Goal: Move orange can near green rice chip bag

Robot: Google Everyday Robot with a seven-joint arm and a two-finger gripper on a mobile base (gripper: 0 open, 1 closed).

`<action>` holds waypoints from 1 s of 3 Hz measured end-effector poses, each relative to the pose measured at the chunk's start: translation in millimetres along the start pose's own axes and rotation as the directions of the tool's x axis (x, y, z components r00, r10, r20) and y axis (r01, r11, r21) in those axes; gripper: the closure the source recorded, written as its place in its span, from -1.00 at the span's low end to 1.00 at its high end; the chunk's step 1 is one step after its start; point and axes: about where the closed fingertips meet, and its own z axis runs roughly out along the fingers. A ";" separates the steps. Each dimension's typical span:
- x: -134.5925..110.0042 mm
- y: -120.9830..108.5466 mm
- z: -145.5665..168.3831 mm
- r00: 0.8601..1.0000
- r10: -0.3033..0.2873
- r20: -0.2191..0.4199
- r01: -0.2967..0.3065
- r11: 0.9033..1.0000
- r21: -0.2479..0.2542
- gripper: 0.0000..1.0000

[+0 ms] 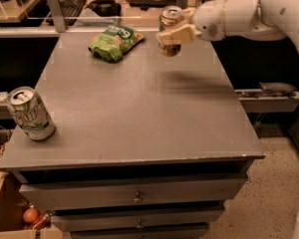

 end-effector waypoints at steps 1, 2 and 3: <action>-11.8 -33.4 44.8 1.000 0.017 0.021 -0.018 1.000 0.025 1.00; -9.2 -50.0 75.9 0.998 0.051 0.028 -0.052 0.998 0.040 1.00; 6.3 -60.8 109.2 0.993 0.116 0.032 -0.117 0.992 0.050 1.00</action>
Offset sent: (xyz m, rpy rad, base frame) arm 0.1133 0.0750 -0.0115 0.0719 0.0484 -0.0895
